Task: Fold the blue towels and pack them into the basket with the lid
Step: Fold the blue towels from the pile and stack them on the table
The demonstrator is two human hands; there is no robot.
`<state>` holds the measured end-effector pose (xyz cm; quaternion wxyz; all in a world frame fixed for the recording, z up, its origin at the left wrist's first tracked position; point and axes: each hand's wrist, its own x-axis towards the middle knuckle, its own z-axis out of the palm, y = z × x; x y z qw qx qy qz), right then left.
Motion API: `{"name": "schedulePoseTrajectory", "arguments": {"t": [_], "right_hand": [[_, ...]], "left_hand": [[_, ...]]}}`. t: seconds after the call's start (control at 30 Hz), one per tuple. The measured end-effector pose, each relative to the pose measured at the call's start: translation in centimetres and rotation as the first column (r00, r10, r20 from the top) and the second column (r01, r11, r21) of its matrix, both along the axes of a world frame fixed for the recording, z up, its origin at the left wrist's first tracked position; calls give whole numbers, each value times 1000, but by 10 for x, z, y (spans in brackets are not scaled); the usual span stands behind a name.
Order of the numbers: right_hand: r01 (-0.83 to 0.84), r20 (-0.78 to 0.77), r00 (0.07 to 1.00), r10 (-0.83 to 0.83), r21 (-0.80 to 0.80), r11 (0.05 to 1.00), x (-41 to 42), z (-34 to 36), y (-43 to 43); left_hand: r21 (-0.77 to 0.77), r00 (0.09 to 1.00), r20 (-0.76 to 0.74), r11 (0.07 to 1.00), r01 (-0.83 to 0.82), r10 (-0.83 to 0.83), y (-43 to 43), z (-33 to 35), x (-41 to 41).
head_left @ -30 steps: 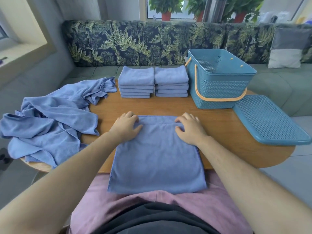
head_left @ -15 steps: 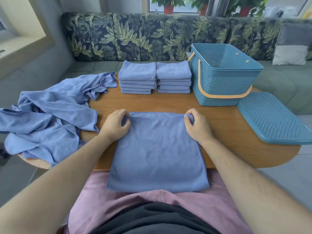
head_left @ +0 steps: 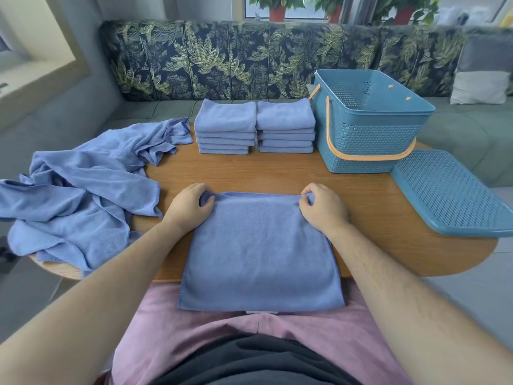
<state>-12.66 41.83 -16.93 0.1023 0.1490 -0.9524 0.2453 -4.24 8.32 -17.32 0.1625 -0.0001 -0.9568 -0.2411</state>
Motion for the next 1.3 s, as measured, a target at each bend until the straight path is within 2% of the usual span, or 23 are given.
{"name": "schedulePoseTrajectory", "arguments": {"t": [0.1, 0.23, 0.33, 0.47, 0.63, 0.93, 1.17, 1.3], "right_hand": [[-25, -38, 999, 27, 44, 999, -2, -3, 2], [-88, -83, 993, 84, -48, 995, -4, -6, 1], [-97, -85, 992, 90, -81, 992, -3, -6, 3], [-164, -6, 986, 165, -116, 980, -7, 13, 11], [-221, -29, 975, 219, -172, 960, -26, 68, 14], [-183, -112, 980, 162, -218, 959, -54, 192, 12], [-261, -151, 961, 232, -214, 941, -32, 264, 18], [-326, -147, 945, 293, -323, 889, -12, 297, 25]], "left_hand": [[-6, 999, -42, 1000, 12, -12, -2, -3, 0], [-84, 997, -77, 996, -11, 5, -1, -2, -1], [-38, 998, -62, 999, 3, -6, 4, 4, 4], [83, 1000, -24, 997, 11, -9, -1, 24, 5], [202, 998, 15, 977, -62, 60, -11, 73, -4], [255, 988, -79, 961, -111, 135, -15, 201, -27], [325, 982, -134, 942, -85, 135, -22, 273, -5], [374, 980, -181, 927, -11, 85, -28, 304, 14]]}}
